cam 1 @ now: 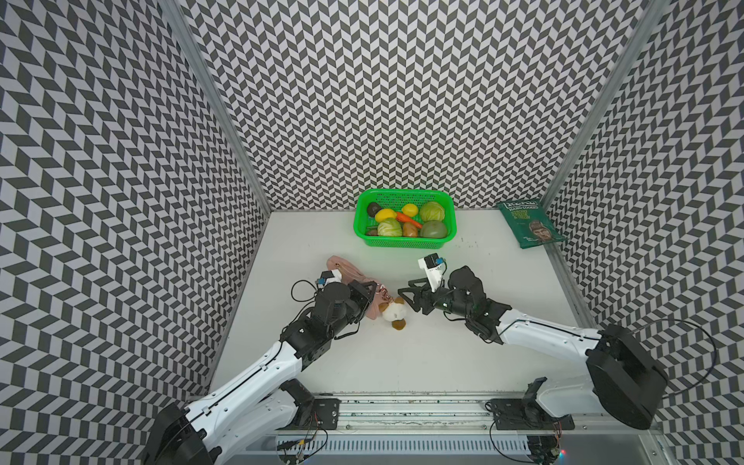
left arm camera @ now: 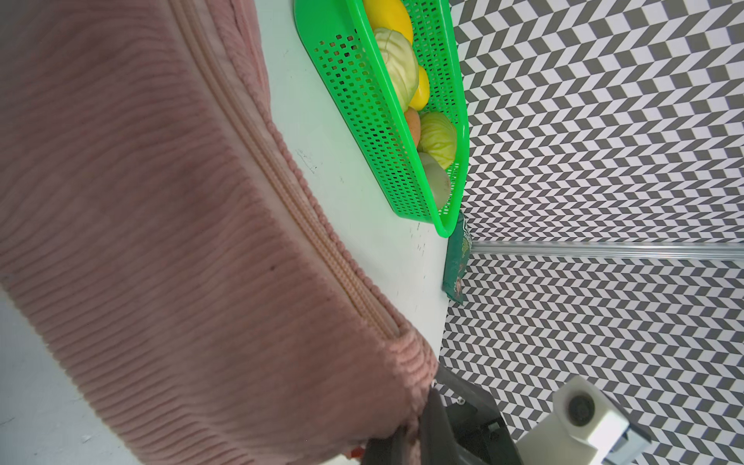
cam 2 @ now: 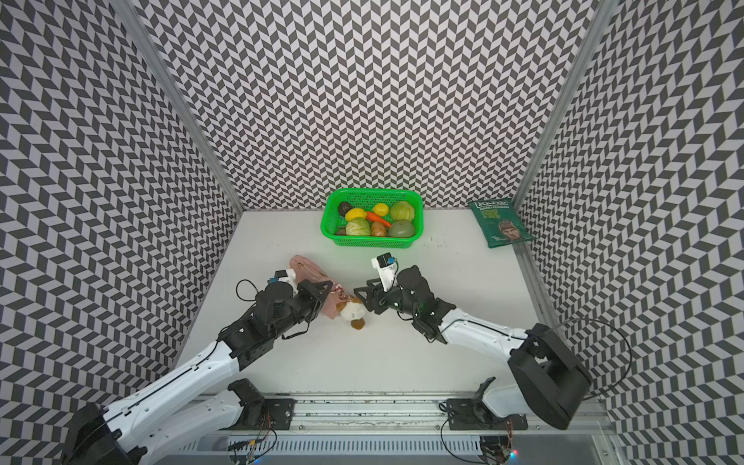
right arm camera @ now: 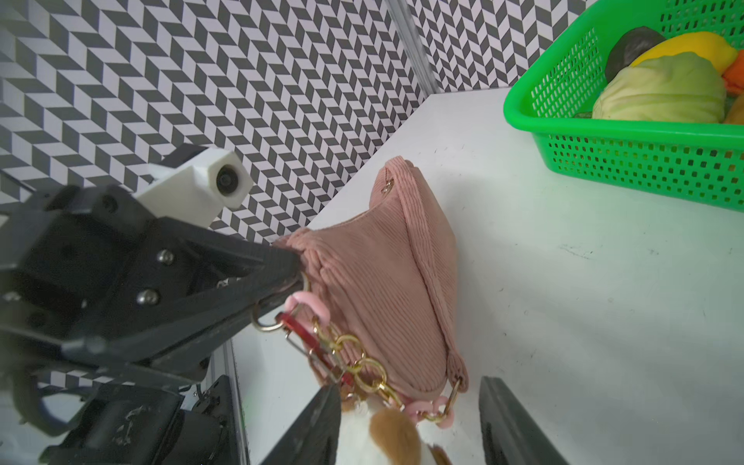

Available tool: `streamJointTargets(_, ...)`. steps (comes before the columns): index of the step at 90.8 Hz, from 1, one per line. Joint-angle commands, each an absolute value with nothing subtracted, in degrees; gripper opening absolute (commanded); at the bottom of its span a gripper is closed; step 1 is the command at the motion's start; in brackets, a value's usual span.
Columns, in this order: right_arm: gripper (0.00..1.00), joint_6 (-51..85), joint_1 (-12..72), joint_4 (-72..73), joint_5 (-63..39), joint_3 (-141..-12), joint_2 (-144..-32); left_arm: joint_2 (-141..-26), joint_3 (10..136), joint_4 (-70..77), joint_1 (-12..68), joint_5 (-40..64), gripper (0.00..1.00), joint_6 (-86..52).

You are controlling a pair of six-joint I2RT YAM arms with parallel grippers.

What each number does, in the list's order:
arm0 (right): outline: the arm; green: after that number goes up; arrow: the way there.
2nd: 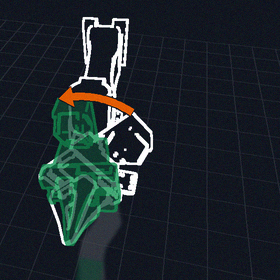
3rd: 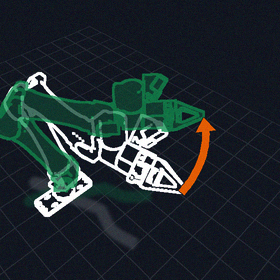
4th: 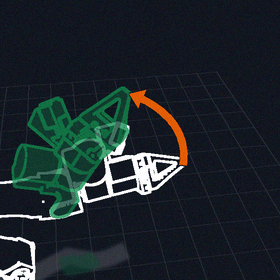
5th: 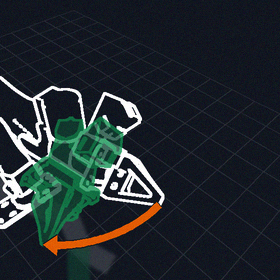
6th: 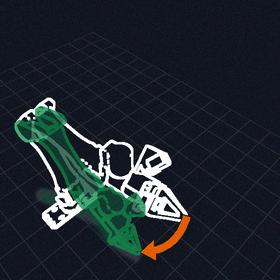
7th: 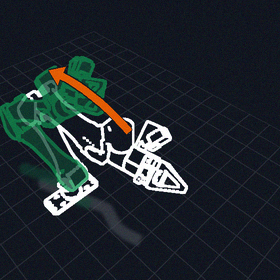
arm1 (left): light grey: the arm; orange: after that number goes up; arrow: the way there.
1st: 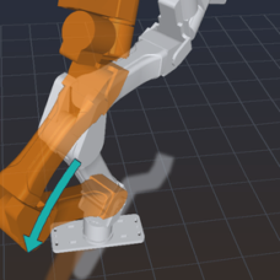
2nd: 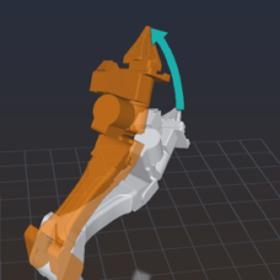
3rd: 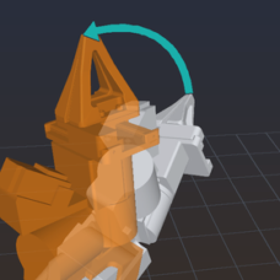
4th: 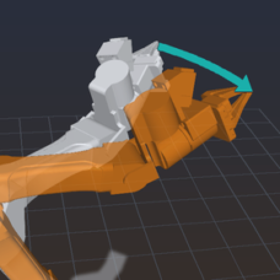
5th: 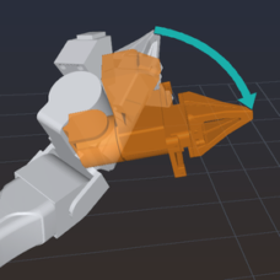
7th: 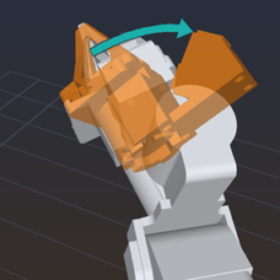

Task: Remove the decoration from the bag
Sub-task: Remove the decoration item from the bag.

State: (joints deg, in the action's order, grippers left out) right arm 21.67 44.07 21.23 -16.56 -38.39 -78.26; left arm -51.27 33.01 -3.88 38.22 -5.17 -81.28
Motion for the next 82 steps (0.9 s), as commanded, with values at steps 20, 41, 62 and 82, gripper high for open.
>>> streamJointTargets(20,0.58,15.84,52.71,24.55,-10.12,-37.56,-77.05,-49.75,35.38,-5.03,37.97,-6.66,0.0,-80.29)
streamJointTargets(41,0.63,15.75,54.32,26.96,-6.87,-36.8,-80.91,-49.41,35.35,-5.38,37.97,-6.79,0.0,-80.17)
streamJointTargets(62,0.64,15.86,54.58,28.87,-8.8,-37.41,-86.11,-48.96,35.36,-5.34,37.91,-6.83,0.0,-80.34)
streamJointTargets(82,0.62,15.96,54.58,30.07,-12.66,-39.76,-90.86,-49.04,35.56,-5.25,37.88,-6.69,0.0,-80.42)
